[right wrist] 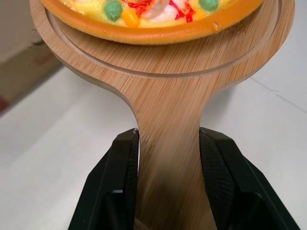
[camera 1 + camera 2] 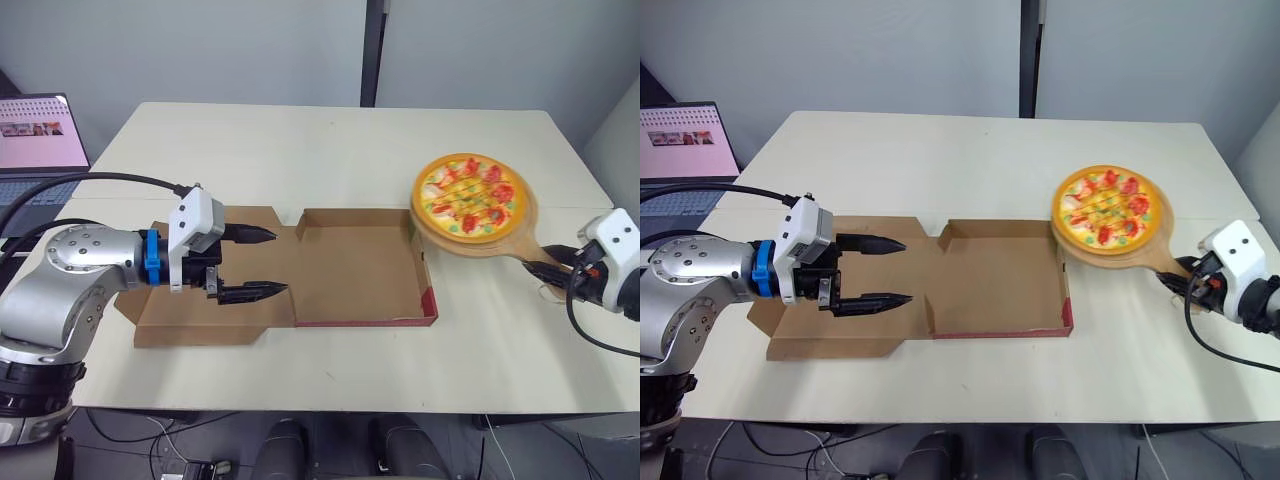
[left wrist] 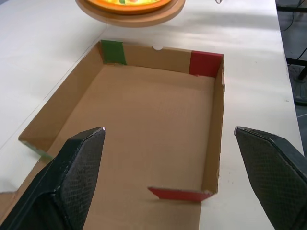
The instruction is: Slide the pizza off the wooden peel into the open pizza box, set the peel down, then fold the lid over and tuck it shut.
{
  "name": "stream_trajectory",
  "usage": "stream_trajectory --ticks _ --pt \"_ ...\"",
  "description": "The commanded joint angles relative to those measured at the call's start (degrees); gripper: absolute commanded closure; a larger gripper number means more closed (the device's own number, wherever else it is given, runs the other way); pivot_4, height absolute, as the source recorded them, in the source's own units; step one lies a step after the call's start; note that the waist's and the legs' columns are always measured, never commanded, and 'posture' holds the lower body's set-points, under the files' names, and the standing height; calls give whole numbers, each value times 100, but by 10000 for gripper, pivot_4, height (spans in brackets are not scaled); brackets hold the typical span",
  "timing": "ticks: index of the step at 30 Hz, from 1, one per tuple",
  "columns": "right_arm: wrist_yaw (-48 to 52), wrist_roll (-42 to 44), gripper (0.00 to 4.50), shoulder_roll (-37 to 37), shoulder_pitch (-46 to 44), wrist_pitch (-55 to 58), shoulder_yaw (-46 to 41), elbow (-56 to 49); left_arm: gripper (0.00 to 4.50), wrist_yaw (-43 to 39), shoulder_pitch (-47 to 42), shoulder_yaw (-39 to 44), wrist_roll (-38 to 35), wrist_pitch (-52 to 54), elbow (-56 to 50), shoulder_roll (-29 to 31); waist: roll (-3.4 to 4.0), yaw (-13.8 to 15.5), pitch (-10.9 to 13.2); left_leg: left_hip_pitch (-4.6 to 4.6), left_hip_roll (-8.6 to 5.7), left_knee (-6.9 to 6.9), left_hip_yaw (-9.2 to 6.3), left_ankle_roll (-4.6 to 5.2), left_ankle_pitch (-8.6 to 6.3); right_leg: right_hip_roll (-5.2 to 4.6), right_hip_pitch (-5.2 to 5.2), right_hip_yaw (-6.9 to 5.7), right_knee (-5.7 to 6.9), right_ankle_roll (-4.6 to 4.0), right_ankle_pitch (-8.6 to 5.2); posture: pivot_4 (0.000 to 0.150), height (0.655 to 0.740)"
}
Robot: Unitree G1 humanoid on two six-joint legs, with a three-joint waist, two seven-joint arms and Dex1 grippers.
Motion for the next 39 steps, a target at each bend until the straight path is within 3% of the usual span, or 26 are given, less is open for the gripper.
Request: stream_trajectory --ticks 1,16,39 --pt "219 13 29199 -238 -389 -317 144 -436 0 68 27 173 -35 51 -139 96 0 2 0 -1 0 2 0 0 0 0 0 0 0 0 0 1500 7325" --pt "272 -1072 29199 -234 -1547 -858 1680 -245 0 107 27 121 -66 98 -207 74 0 9 0 -18 1 33 -5 0 0 -3 -4 -6 4 -23 17 1500 7325" --pt "-196 -2192 29200 -129 -1936 -1643 1677 632 0 133 1 6 17 -21 -206 -18 0 5 0 -19 1 45 -4 0 0 -1 -4 -6 9 -32 25 1500 7325"
